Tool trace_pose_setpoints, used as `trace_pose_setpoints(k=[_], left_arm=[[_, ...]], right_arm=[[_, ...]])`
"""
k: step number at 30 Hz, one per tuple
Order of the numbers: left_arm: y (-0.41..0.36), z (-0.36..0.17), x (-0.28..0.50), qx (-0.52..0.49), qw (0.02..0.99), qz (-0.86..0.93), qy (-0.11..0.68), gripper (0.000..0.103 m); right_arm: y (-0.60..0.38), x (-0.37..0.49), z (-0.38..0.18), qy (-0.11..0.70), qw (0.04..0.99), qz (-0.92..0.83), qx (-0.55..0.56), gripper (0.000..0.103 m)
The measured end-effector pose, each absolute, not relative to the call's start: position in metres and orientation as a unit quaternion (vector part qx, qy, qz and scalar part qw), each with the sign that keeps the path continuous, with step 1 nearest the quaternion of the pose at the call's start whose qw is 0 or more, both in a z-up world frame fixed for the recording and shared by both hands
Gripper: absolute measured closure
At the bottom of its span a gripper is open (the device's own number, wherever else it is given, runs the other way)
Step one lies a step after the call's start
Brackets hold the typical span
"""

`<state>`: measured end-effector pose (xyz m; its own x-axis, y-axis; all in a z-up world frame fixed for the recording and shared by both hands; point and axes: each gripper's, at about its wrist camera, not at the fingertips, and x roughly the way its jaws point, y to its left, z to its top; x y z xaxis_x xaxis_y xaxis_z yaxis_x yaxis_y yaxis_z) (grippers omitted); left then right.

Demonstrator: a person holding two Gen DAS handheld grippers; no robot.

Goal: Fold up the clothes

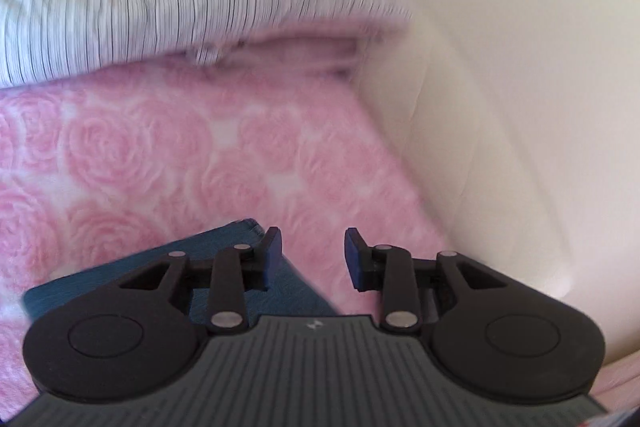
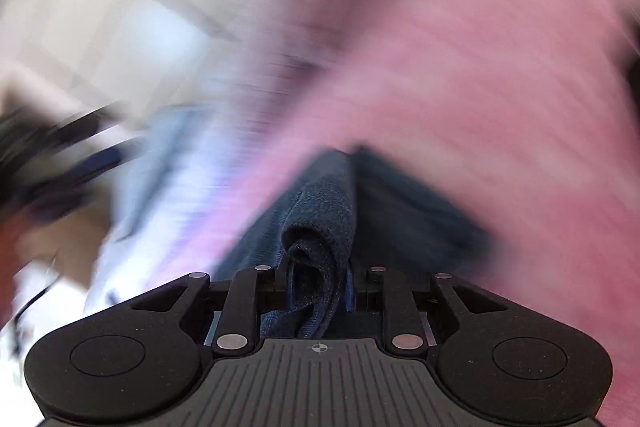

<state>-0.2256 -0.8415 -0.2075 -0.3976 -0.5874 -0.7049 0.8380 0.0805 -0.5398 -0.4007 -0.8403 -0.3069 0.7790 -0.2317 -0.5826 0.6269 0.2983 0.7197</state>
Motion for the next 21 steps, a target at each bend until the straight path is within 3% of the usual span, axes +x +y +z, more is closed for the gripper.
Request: trace_pose_setpoints(k=[3,7,8,11,13,21], left_arm=[[-0.84,-0.234,-0.228,0.173,0.54,-0.651,0.504,0.074],[-0.837,-0.265,-0.217,0.207,0.545,-0.632,0.511,0.074],[-0.837,-0.273,-0.214,0.216,0.546,-0.627,0.512,0.074],[-0.835,-0.296,-0.206,0.241,0.548,-0.612,0.516,0.074],[-0.835,-0.306,-0.204,0.252,0.548,-0.608,0.516,0.075],[-0.844,-0.34,-0.224,0.272,0.529,-0.621,0.511,0.074]], right_arm=[[-0.844,-0.41,-0.318,0.172,0.776,-0.261,0.548,0.081],[-0.845,-0.41,-0.317,0.154,0.769,-0.264,0.562,0.046],[-0.845,-0.41,-0.317,0.15,0.767,-0.264,0.566,0.043],[-0.851,-0.403,-0.32,0.158,0.758,-0.275,0.57,0.044],[-0.86,-0.403,-0.318,0.171,0.747,-0.289,0.574,0.075],[-0.875,-0.414,-0.325,0.187,0.76,-0.303,0.544,0.077]])
